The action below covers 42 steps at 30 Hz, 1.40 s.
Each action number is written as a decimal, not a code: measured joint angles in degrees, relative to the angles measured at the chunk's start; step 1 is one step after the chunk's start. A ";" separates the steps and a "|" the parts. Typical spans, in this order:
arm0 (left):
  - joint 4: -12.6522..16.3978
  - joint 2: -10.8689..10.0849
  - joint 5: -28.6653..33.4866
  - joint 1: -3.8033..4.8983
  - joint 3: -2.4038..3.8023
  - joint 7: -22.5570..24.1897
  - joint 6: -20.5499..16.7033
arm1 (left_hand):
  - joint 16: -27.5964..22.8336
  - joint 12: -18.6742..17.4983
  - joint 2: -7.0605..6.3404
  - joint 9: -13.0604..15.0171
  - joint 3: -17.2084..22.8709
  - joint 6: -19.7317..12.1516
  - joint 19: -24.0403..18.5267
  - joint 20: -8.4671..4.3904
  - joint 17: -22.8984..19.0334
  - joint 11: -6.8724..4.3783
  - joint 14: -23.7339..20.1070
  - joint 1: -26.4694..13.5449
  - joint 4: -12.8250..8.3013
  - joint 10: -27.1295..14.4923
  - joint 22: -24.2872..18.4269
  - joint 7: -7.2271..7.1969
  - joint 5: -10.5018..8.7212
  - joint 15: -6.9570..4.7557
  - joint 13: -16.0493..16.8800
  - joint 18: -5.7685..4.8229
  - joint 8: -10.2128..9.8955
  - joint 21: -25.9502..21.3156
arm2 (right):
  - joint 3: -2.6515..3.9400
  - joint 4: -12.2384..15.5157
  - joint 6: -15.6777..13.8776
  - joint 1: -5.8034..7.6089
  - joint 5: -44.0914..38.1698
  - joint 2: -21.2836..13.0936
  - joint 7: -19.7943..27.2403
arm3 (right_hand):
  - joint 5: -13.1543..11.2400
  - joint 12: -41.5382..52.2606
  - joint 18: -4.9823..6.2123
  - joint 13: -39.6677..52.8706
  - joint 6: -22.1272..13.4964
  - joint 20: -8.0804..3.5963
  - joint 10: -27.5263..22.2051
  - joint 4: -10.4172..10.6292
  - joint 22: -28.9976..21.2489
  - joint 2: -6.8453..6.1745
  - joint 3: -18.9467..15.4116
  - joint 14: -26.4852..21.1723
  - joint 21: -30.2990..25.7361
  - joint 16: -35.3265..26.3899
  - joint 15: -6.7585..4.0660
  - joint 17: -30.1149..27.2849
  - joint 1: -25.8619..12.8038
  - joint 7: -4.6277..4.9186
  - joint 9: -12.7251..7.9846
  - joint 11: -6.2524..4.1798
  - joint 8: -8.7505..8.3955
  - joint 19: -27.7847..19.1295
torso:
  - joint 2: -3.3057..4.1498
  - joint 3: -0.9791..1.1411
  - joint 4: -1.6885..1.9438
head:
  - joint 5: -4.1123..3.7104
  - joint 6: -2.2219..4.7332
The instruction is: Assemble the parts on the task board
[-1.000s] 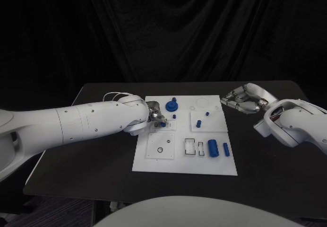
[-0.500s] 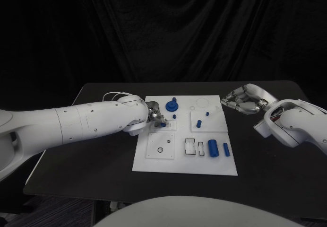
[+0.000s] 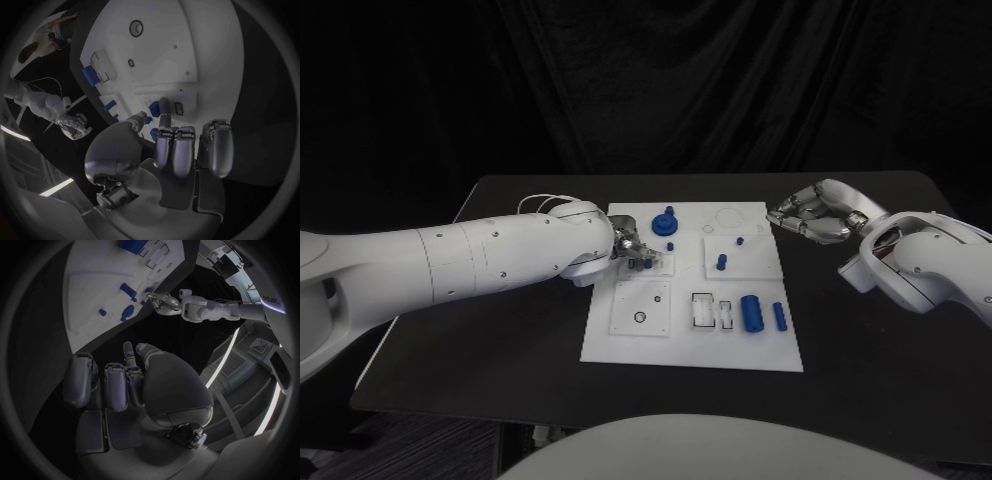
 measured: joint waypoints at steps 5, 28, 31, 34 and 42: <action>0.01 -0.03 0.01 0.00 0.00 0.02 0.00 | 0.00 0.00 0.37 0.00 -1.05 0.08 0.00 0.00 0.00 0.00 -0.21 -0.37 1.03 0.00 0.00 0.07 -0.66 0.21 0.00 0.00 -0.02 0.00 | 0.00 0.00 0.20 -0.01 0.00 0.00 -0.12 | 0.14 0.00 0.00 0.00 0.00 0.00 0.00 0.00 0.00 0.00 0.00 0.17 0.00 0.00 -0.17 0.00 0.00 0.00 0.00 0.00 0.00 0.00 | 0.00 -0.01 0.00 | 0.03 0.00; 7.41 -6.65 -0.02 4.83 0.64 0.51 -5.26 | 0.00 0.00 3.00 18.25 -7.95 -1.45 0.98 -0.54 0.00 -0.62 -0.21 7.72 0.52 0.23 -0.01 -1.33 3.55 -0.22 0.00 0.00 7.98 0.40 | 0.01 0.20 0.33 -0.02 0.00 -0.27 -0.33 | 0.14 0.00 0.00 0.00 0.00 0.00 0.00 -0.17 0.00 0.00 0.17 0.17 -0.20 0.00 -0.17 0.00 0.00 0.00 0.04 0.00 0.00 0.00 | 0.18 0.01 0.01 | 0.96 0.00; 7.23 -6.83 -0.03 5.18 0.60 0.37 -5.07 | 0.00 0.00 3.30 19.92 -7.96 -1.81 1.15 -0.71 0.00 -0.62 -0.21 8.02 0.50 0.23 -0.01 -1.36 3.55 -0.22 0.00 -0.01 8.45 0.40 | 0.01 0.16 0.33 -0.02 0.00 -0.11 -0.35 | 0.14 0.00 0.00 -0.01 0.00 0.00 0.00 -0.17 0.00 0.00 0.17 0.17 -0.20 0.00 -0.16 0.00 0.00 0.00 0.04 0.00 0.00 0.00 | 0.18 0.01 0.01 | 1.24 0.00; 6.53 -6.77 -0.03 5.40 0.57 0.17 -4.57 | 0.00 0.00 3.26 20.87 -8.19 -2.21 1.15 -0.71 0.00 -0.62 -0.20 8.60 0.28 0.23 -0.01 -1.36 3.55 -0.22 0.00 -0.01 8.68 0.61 | 0.01 0.11 0.33 -0.02 0.00 -0.05 -0.36 | 0.14 0.00 0.00 -0.01 0.00 0.00 0.00 -0.17 0.00 0.00 0.17 0.17 -0.20 0.00 -0.17 0.00 0.00 0.00 0.04 0.00 0.00 0.00 | 0.14 0.05 -0.07 | 1.31 0.00; 1.58 -4.85 -0.02 5.61 0.24 -0.51 -2.48 | 0.00 0.00 3.41 21.52 -8.19 -2.62 1.14 -0.71 0.00 -0.62 -0.21 9.19 0.28 0.23 -0.01 -1.35 3.55 -0.22 0.00 -0.01 8.72 0.61 | 0.00 -0.05 0.34 -0.02 0.00 0.13 -0.43 | 0.14 0.00 0.00 -0.01 0.00 0.00 0.00 -0.17 0.00 0.00 0.17 0.17 -0.20 0.00 -0.17 0.00 0.00 0.00 0.04 0.00 0.00 0.00 | 0.10 0.12 -0.10 | 1.05 0.00</action>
